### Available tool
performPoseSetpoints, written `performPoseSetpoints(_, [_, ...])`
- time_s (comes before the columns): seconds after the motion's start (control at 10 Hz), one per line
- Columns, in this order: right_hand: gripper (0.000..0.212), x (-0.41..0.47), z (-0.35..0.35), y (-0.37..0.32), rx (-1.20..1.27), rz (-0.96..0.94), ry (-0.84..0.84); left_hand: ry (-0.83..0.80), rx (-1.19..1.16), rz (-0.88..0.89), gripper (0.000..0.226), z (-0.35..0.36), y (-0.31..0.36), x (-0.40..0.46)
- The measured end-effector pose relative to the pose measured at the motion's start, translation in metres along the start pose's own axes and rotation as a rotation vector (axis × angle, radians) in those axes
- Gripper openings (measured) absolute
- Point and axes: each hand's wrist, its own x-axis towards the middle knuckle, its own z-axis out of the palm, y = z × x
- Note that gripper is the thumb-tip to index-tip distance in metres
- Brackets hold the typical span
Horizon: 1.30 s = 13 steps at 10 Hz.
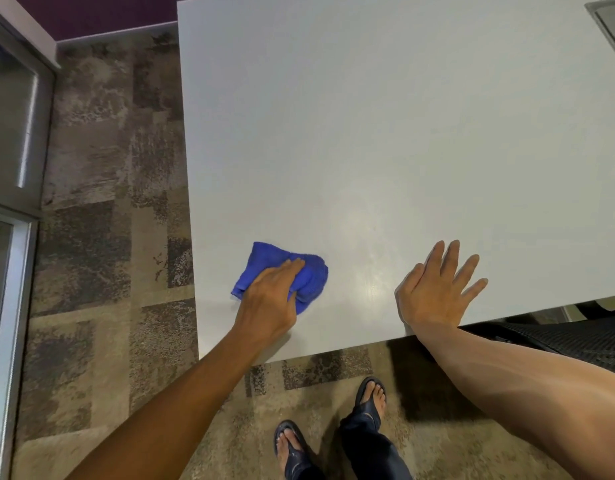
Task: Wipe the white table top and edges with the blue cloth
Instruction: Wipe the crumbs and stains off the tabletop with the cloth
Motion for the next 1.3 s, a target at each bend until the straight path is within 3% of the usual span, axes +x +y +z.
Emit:
performPoseSetpoints(0.1, [0.068, 0.0, 0.0, 0.0, 0.004, 0.003, -0.004, -0.062, -0.076, -0.044, 0.033, 0.006, -0.001, -0.002])
performPoseSetpoints(0.3, [0.067, 0.001, 0.001, 0.002, -0.003, 0.004, 0.003, 0.013, 0.08, -0.053, 0.05, 0.006, 0.004, 0.01])
performPoseSetpoints(0.4, [0.067, 0.001, 0.001, 0.002, -0.003, 0.002, 0.002, 0.03, 0.004, -0.19, 0.045, -0.003, -0.002, 0.056])
performPoseSetpoints(0.5, [0.067, 0.001, 0.002, 0.002, -0.007, 0.0, 0.007, 0.045, -0.078, -0.232, 0.051, -0.003, -0.004, 0.074])
performPoseSetpoints(0.7, [0.067, 0.002, 0.004, 0.003, -0.022, 0.001, 0.011, 0.098, 0.031, -0.267, 0.047, -0.007, 0.0, 0.152])
performPoseSetpoints(0.8, [0.067, 0.002, 0.004, 0.002, -0.031, 0.004, 0.017, 0.084, -0.056, -0.297, 0.036, -0.007, 0.008, 0.192])
performPoseSetpoints(0.9, [0.067, 0.002, 0.004, 0.002, -0.034, 0.0, 0.024, -0.012, -0.095, -0.252, 0.041, 0.004, 0.02, 0.198])
performPoseSetpoints(1.0, [0.067, 0.001, 0.003, 0.002, -0.03, -0.009, 0.025, -0.106, -0.106, -0.083, 0.036, 0.027, 0.047, 0.193])
performPoseSetpoints(1.1, [0.067, 0.001, 0.003, 0.001, -0.027, -0.007, 0.028, -0.172, -0.165, -0.04, 0.033, 0.038, 0.058, 0.171])
performPoseSetpoints(1.2, [0.064, 0.0, 0.001, 0.001, -0.021, -0.011, 0.018, -0.318, -0.134, 0.189, 0.047, 0.049, 0.065, 0.119])
performPoseSetpoints(1.3, [0.063, 0.0, 0.001, 0.002, -0.036, -0.012, 0.012, -0.422, -0.19, 0.232, 0.046, 0.05, 0.065, 0.087])
